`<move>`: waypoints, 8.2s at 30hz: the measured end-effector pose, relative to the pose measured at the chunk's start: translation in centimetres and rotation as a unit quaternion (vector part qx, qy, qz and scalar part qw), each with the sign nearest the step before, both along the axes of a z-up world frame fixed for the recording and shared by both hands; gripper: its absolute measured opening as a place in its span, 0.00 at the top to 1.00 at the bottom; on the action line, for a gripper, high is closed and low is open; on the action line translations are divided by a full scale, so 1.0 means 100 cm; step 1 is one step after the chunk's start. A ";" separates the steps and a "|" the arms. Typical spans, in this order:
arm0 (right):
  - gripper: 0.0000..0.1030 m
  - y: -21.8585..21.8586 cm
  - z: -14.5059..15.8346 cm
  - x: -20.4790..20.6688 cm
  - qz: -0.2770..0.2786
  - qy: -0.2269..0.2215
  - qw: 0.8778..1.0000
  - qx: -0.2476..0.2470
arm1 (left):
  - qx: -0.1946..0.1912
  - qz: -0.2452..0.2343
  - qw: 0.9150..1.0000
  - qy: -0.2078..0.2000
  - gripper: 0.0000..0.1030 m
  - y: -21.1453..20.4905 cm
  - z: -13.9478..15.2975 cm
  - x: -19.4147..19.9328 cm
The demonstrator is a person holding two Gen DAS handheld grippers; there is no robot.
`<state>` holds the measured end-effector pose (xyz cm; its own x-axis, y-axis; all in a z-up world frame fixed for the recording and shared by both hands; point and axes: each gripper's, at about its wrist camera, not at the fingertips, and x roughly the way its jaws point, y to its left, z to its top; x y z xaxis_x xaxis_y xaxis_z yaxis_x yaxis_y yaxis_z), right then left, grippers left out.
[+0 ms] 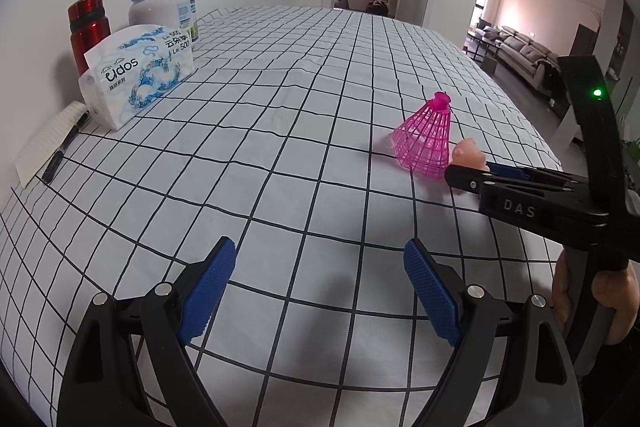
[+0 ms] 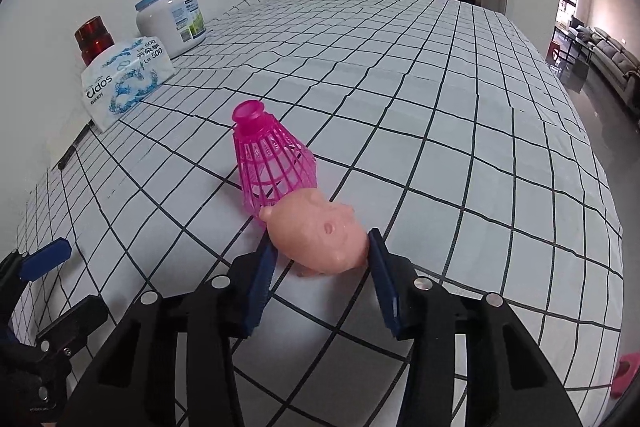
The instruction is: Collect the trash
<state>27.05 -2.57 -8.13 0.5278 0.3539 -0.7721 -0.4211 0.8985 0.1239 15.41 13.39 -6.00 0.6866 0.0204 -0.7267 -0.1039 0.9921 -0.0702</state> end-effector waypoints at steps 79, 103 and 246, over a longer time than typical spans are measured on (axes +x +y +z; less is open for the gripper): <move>0.57 -0.109 0.002 -0.056 -0.166 -0.010 0.981 0.100 | 0.052 -0.065 0.996 -0.020 0.69 -0.074 0.006 0.071; 0.57 -0.193 0.031 -0.226 -0.268 -0.066 0.954 0.117 | 0.043 -0.203 0.975 -0.076 0.69 -0.167 0.049 -0.053; 0.24 -0.322 0.006 -0.380 -0.459 -0.067 0.884 0.054 | 0.035 -0.326 0.944 -0.046 0.06 -0.325 0.016 -0.135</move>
<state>-10.98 -34.77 -7.53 0.7157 -0.2027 -0.6683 0.4617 0.8553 0.2350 1.90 -19.12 -4.35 0.6301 -0.3820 -0.6761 0.5337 0.8454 0.0198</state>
